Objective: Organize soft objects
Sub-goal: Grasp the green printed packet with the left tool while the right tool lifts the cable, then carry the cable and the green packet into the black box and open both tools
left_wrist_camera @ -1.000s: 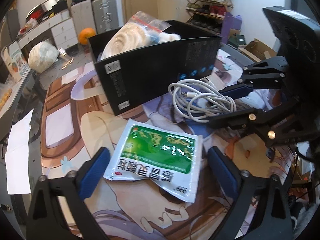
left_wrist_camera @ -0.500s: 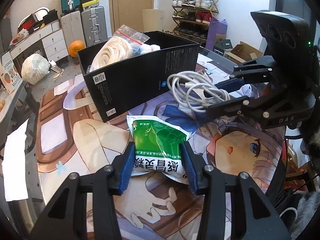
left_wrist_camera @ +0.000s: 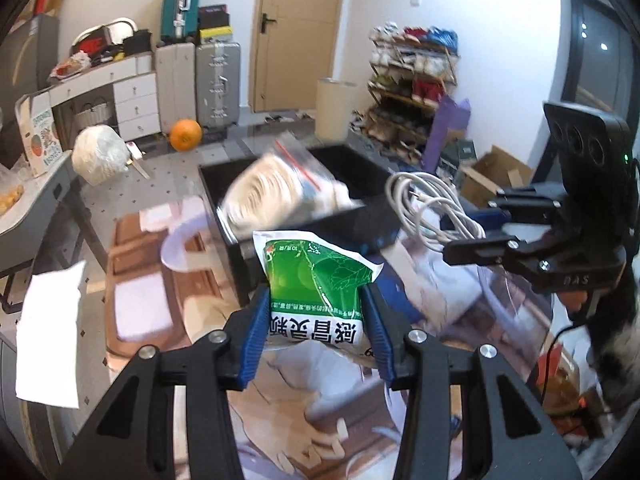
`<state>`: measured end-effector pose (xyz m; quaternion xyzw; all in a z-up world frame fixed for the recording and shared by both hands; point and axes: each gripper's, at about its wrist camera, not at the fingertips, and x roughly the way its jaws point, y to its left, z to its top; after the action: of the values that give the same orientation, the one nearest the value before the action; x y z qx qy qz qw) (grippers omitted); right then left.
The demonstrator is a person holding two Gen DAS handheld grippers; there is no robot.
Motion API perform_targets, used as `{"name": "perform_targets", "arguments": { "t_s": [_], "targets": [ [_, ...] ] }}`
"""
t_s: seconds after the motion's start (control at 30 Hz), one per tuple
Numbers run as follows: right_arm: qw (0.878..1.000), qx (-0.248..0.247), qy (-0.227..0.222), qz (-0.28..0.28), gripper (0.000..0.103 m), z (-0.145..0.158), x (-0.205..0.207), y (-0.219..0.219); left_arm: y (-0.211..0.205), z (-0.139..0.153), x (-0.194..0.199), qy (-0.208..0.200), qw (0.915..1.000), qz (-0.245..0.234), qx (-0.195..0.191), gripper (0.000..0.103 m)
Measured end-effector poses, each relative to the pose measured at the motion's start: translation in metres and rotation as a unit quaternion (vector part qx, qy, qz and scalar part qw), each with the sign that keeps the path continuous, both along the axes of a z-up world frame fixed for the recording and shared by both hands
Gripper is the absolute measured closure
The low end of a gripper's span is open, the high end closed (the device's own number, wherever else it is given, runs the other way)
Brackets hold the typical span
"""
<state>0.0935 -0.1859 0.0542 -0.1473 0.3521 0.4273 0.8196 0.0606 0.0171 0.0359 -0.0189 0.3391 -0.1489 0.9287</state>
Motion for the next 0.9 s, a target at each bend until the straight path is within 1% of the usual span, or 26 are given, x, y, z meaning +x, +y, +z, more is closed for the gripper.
{"name": "perform_targets", "arguments": {
  "t_s": [0.1, 0.27, 0.37, 0.57, 0.7, 0.9],
  "targets": [
    [0.999, 0.017, -0.002, -0.028, 0.073, 0.012, 0.009, -0.003, 0.004, 0.009, 0.010, -0.011, 0.9998, 0.009, -0.015, 0.058],
    [0.996, 0.043, -0.001, -0.083, 0.073, 0.026, 0.032, -0.006, 0.008, 0.015, 0.027, -0.022, 0.9990, 0.027, -0.027, 0.058],
    [0.994, 0.055, 0.003, -0.099, 0.073, 0.032, 0.044, -0.005, 0.014, 0.015, 0.040, -0.023, 0.9982, 0.039, -0.040, 0.058],
    [0.992, 0.063, 0.004, -0.111, 0.073, 0.035, 0.065, 0.005, 0.020, 0.013, 0.059, -0.025, 0.9968, 0.052, -0.056, 0.058],
    [0.991, 0.069, 0.004, -0.112, 0.073, 0.036, 0.078, 0.013, 0.020, 0.007, 0.073, -0.022, 0.9968, 0.058, -0.051, 0.058],
    [0.993, 0.058, 0.000, -0.104, 0.073, 0.030, 0.100, 0.031, 0.016, -0.003, 0.087, -0.012, 0.9973, 0.058, -0.045, 0.058]
  ]
}}
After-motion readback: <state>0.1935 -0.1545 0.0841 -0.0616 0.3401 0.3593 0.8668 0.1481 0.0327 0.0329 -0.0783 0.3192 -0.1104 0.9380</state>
